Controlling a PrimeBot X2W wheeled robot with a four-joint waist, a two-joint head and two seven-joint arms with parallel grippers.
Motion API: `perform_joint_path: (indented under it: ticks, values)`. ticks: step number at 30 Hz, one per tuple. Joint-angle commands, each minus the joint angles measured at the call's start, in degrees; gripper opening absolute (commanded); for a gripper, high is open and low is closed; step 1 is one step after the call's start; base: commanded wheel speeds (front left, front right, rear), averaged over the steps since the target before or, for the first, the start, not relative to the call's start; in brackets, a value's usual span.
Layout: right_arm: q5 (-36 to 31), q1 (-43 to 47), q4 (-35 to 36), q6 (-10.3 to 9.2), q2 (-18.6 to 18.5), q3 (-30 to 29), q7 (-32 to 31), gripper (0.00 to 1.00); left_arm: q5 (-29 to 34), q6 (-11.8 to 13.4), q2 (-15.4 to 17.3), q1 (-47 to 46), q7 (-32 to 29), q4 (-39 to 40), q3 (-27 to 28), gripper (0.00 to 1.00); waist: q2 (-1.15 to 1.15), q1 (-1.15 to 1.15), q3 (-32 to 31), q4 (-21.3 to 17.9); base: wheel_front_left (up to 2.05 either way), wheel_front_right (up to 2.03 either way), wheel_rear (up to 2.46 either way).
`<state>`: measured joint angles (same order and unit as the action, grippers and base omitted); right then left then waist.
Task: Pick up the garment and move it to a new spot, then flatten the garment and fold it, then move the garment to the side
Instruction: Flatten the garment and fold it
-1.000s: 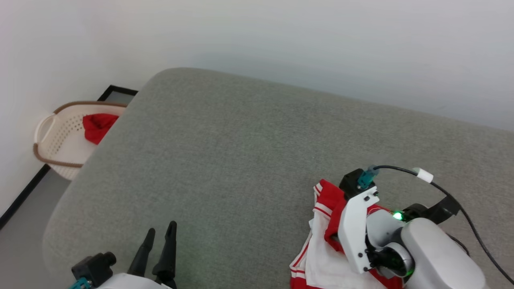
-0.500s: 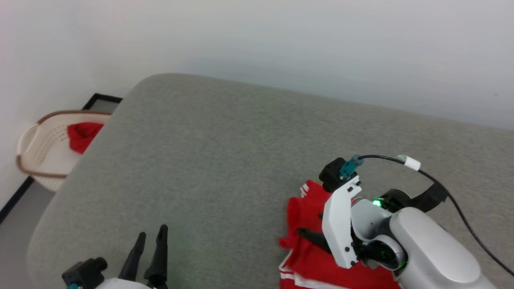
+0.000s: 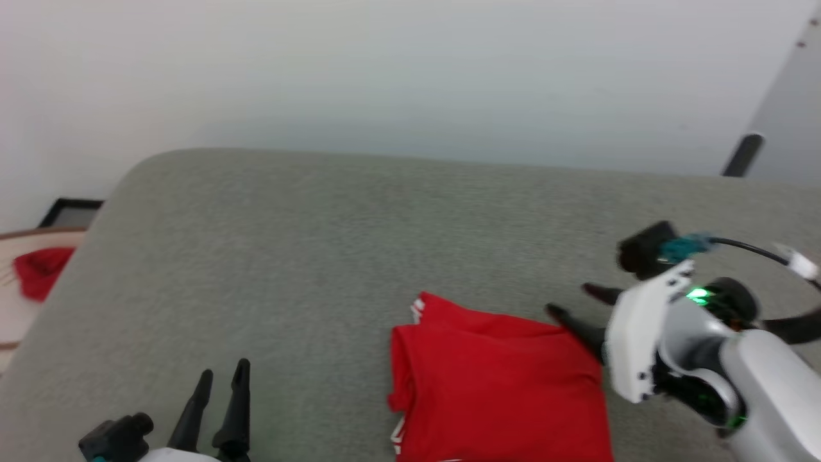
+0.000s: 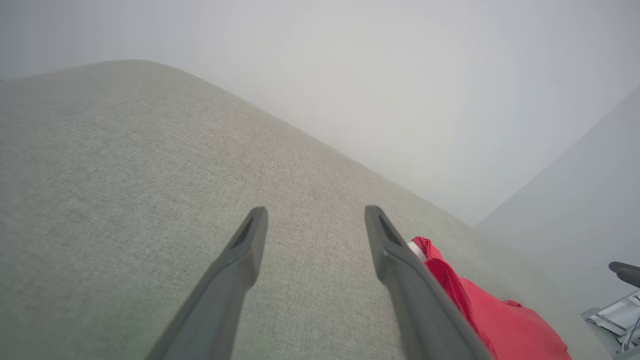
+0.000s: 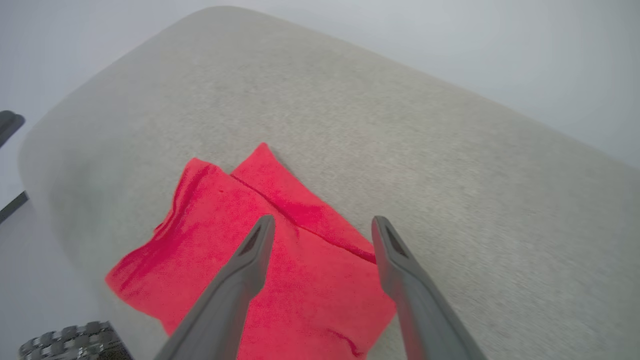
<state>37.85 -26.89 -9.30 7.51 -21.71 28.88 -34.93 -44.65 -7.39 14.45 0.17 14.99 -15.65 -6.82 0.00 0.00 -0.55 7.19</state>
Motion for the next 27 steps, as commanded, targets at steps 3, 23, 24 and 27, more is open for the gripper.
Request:
perform_joint_path:
  ticks: [3,23,24,27]
  values:
    - [-1.77,3.21,-0.13,-0.04,-2.12,-3.42,6.5,1.0,1.28,-0.14,0.44,0.74,0.19,0.61,0.58,1.0,0.0,0.0,-0.33,-5.1,0.0,0.0,0.0]
    - [-8.71,14.37,-9.15,-0.04,-3.86,-15.32,38.97,1.0,7.11,-0.15,1.34,2.67,0.19,3.91,2.41,1.0,0.0,0.0,-1.35,-10.67,0.0,0.0,0.0]
    - [-8.86,14.91,-9.38,-0.05,-3.58,-15.79,39.46,1.0,7.43,-0.15,1.49,2.75,0.19,4.06,2.49,1.0,0.0,0.0,-1.47,-10.67,0.0,0.0,0.0]
    - [-9.18,16.48,-9.72,-0.05,-2.93,-17.06,40.5,1.0,8.32,-0.15,1.59,3.13,0.18,4.38,2.82,1.0,0.0,0.0,-1.82,-10.57,0.0,0.0,0.0]
